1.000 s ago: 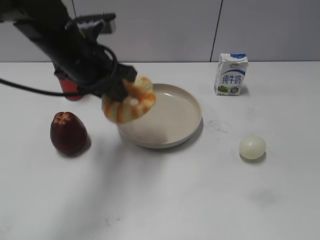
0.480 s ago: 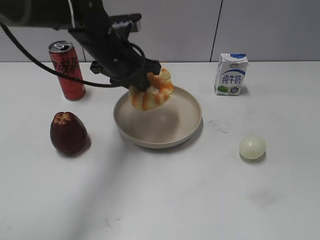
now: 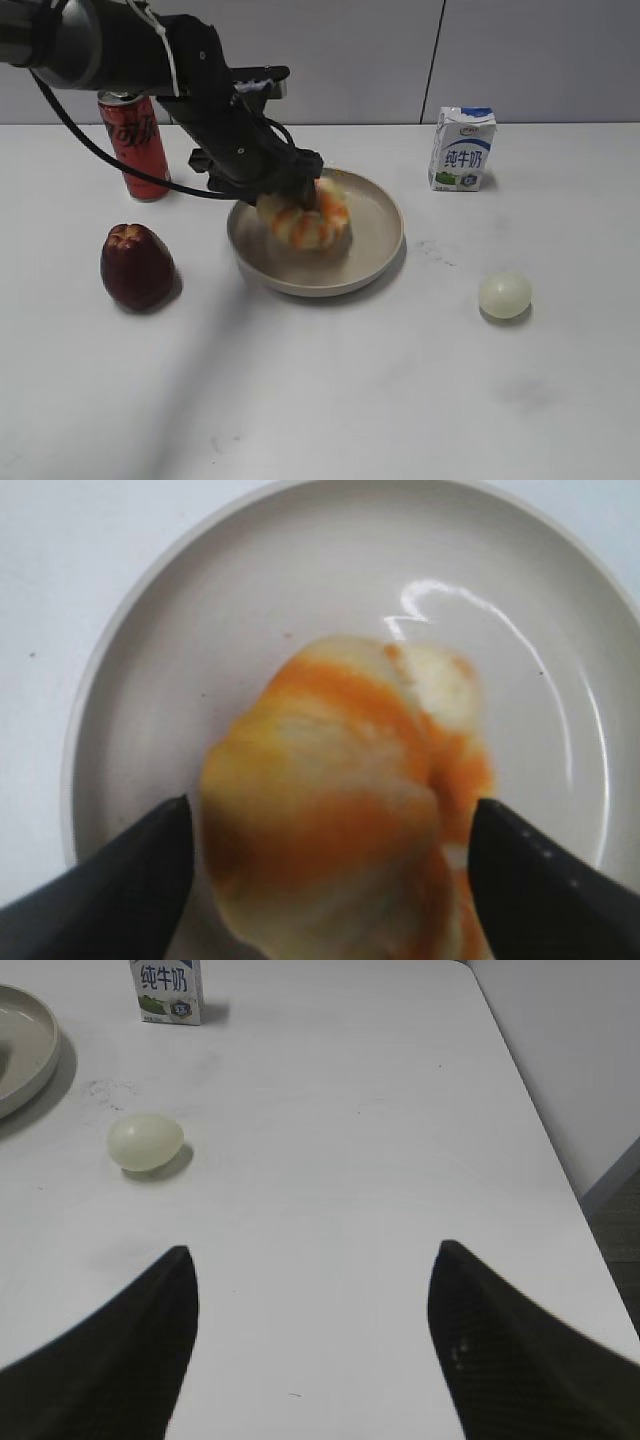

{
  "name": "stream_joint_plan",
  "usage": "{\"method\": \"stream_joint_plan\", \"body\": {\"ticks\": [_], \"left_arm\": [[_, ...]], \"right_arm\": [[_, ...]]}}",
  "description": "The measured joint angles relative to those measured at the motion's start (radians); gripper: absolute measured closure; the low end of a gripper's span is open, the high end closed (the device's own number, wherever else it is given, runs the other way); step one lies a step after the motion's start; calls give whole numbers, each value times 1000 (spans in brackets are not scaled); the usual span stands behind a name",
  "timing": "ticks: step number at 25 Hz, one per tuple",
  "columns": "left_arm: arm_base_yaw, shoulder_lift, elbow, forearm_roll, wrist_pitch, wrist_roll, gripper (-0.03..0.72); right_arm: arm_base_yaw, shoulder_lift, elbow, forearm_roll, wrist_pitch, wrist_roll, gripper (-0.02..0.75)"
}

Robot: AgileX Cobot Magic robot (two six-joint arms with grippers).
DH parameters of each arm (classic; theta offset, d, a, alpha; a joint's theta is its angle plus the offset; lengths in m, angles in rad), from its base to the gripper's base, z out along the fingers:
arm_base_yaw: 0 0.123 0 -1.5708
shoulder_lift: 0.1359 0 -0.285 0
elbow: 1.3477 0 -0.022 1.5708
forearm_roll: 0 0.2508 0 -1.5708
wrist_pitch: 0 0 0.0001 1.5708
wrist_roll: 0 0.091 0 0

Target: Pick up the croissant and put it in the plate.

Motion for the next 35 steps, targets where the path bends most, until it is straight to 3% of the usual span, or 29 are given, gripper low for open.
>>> {"method": "stream_joint_plan", "body": {"ticks": [8,16,22,25,29,35], "left_arm": [[0,-15,-22,35,28,0,28],[-1,-231,-153,142,308,0,34],[22,-445,-159,250,537,-16,60],[48,-527,-148,298,569,-37,73],[79,-662,-19,335,575,-68,83],[142,-938,386,357,566,-102,88]], "right_arm": [[0,0,0,0,0,0,193],[0,0,0,0,0,0,193],[0,0,0,0,0,0,193],[0,0,0,0,0,0,193],[0,0,0,0,0,0,193],[0,0,0,0,0,0,193]]}}
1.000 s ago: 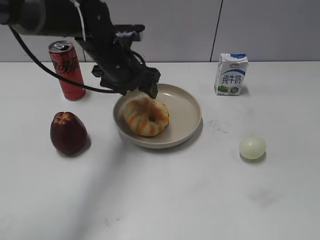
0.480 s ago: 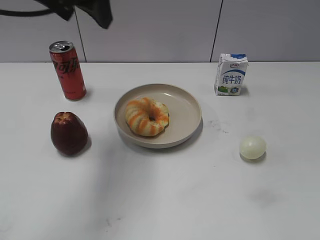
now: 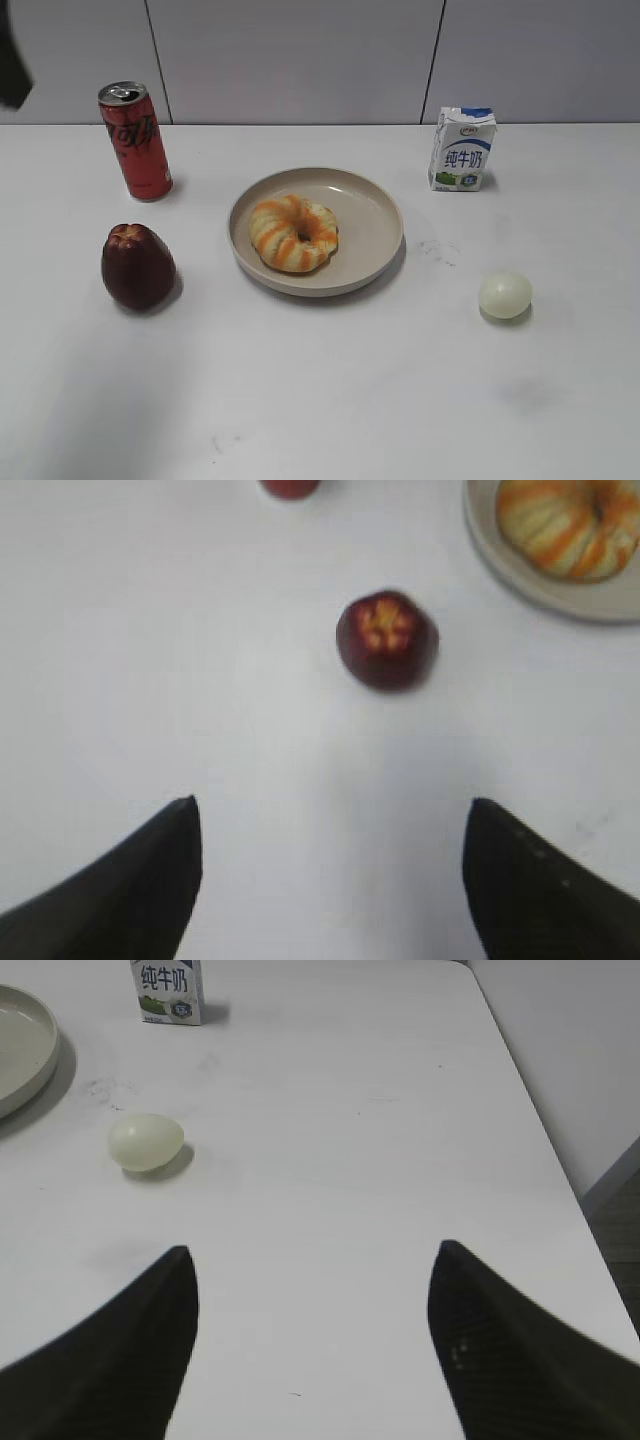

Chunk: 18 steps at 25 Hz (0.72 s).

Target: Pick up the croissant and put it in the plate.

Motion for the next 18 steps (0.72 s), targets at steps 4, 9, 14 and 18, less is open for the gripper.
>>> {"method": "stream_joint_plan", "body": {"ticks": [4,9,14,18], "left_arm": [[32,-214,277,3,-75,-18,89],[33,-480,524,-3,-127,-18,89],[33,-718,647,-13,-165,-18,89],[33,-811,676,-13,-170,-19,90]], "right_arm": [[0,0,0,0,0,0,193],[0,0,0,0,0,0,193],[0,0,0,0,0,0,193],[0,0,0,0,0,0,193]]}}
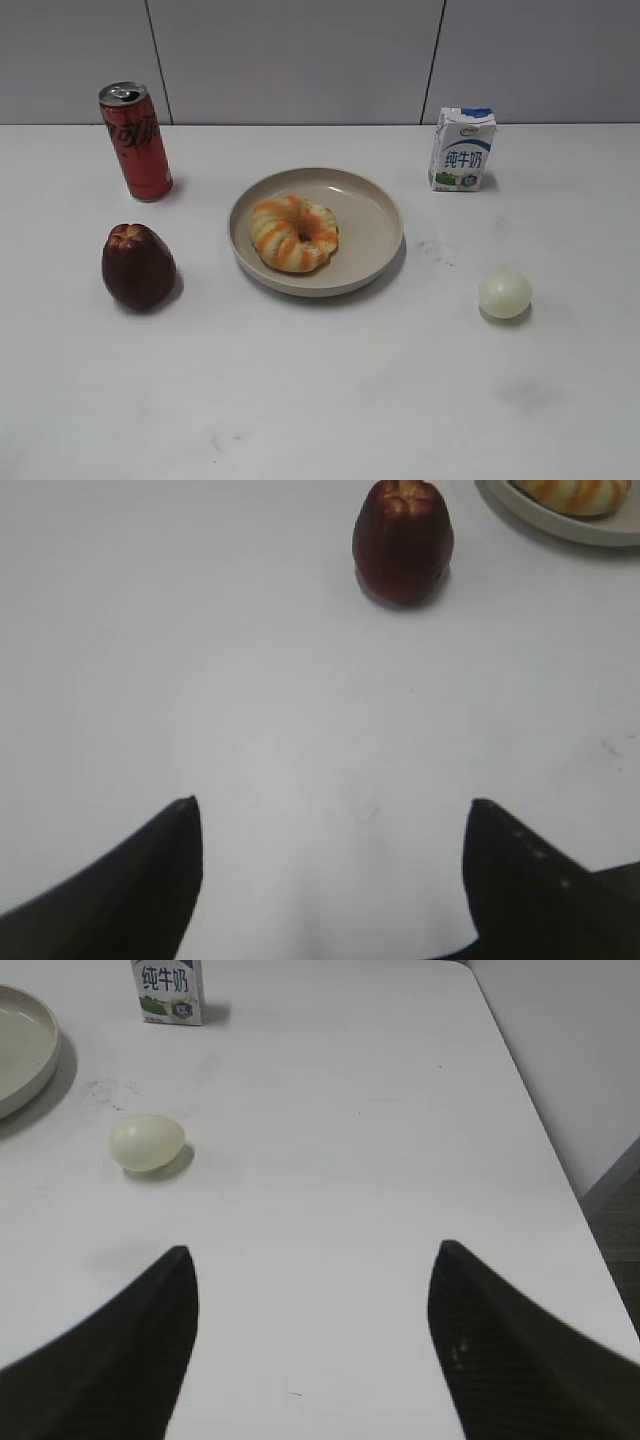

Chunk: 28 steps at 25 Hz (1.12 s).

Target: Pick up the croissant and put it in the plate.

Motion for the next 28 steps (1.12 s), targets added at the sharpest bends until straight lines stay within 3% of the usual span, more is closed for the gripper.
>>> {"method": "stream_joint_plan", "body": {"ticks": [15,28], "left_arm": [[13,-20,6,-23,2,27,109],[310,-336,6,-22,1,27,134]], "right_arm": [[0,0,0,0,0,0,193],[0,0,0,0,0,0,193]]}}
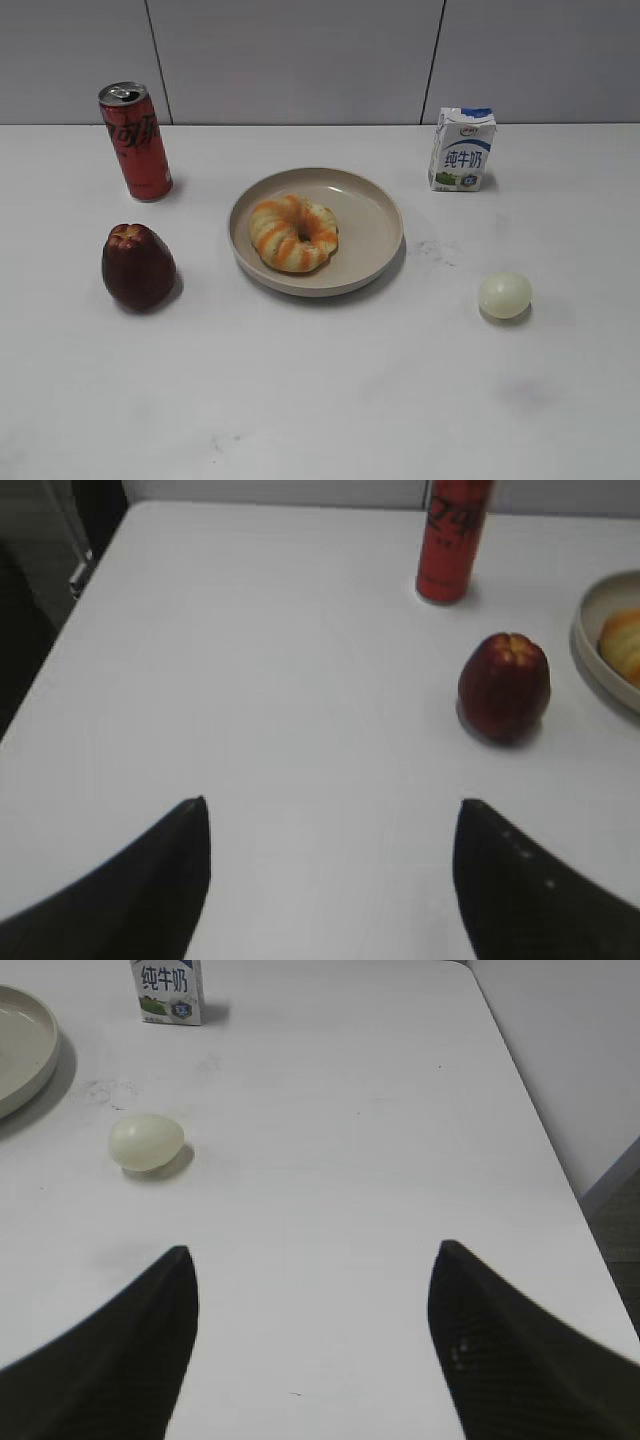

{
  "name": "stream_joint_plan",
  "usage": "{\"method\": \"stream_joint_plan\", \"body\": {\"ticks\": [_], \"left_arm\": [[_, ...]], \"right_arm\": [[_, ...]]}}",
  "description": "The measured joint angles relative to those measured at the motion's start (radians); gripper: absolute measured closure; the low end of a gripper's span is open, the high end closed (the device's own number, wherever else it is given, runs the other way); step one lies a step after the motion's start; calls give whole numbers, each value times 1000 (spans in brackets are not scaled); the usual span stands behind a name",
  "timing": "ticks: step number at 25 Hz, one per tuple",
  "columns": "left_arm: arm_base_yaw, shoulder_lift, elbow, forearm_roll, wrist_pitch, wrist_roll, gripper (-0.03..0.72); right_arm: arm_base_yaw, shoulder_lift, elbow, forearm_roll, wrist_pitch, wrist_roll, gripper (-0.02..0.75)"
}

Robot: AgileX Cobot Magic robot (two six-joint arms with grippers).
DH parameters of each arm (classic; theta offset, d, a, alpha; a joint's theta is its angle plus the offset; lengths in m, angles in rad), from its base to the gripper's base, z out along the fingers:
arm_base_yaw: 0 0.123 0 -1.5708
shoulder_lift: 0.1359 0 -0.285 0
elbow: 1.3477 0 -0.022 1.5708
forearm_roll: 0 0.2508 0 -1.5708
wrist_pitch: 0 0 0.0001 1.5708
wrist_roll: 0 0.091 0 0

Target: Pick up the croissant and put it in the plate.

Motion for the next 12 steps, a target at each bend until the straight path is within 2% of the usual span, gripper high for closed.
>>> {"method": "stream_joint_plan", "body": {"ticks": [4,12], "left_arm": [[37,-57,0,0,0,0,134],[39,-60,0,-1,0,0,134]], "right_arm": [[0,0,0,0,0,0,193],[0,0,0,0,0,0,193]]}}
